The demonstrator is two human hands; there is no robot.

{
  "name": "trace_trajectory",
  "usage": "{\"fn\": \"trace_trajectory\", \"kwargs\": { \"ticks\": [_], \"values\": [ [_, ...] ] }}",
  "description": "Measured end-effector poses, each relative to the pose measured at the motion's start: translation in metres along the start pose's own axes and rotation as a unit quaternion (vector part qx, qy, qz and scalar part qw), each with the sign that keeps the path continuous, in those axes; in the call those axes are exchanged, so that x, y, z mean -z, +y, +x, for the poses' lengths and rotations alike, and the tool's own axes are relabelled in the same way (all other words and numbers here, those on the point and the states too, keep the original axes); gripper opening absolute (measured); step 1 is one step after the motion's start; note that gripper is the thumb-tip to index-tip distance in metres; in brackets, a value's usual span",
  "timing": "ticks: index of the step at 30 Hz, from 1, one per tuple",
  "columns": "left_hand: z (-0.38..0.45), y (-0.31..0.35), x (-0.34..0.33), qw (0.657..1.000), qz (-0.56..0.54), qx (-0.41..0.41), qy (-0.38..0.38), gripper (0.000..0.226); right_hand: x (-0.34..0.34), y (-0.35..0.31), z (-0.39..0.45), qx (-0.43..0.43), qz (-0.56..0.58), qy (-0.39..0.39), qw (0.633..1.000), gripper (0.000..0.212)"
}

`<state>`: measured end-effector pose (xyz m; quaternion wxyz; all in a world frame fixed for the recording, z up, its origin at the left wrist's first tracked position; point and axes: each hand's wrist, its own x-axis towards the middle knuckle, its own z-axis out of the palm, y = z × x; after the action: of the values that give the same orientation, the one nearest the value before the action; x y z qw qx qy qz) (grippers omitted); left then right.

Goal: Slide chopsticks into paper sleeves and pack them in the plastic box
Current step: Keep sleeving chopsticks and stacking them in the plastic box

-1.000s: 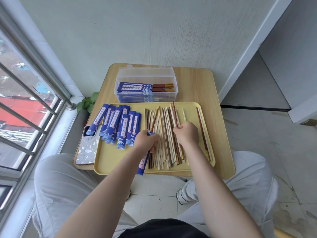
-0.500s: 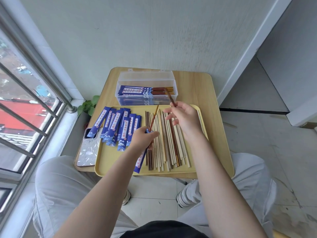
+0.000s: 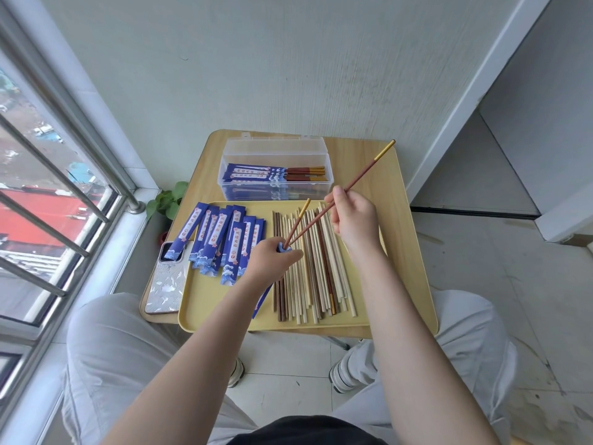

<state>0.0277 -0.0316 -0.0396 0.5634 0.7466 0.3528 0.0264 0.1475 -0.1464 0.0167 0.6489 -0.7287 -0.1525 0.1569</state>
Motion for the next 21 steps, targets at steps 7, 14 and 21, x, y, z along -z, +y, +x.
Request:
{"fn": "trace_trajectory", "kwargs": {
  "ticks": [7,14,21],
  "values": [
    [-0.005,0.009,-0.002,0.999,0.014,-0.043,-0.001,0.022,-0.001,-0.011,-0.01,-0.051,-0.137,-0.139,0.98,0.028],
    [-0.003,0.013,-0.001,0.998,0.044,-0.047,0.026,0.029,-0.002,-0.012,-0.006,-0.055,-0.197,-0.088,0.975,0.062],
    [-0.003,0.016,-0.001,0.995,0.092,-0.045,0.011,0.034,-0.004,-0.009,0.013,0.058,-0.142,0.013,0.988,0.062]
  ]
}}
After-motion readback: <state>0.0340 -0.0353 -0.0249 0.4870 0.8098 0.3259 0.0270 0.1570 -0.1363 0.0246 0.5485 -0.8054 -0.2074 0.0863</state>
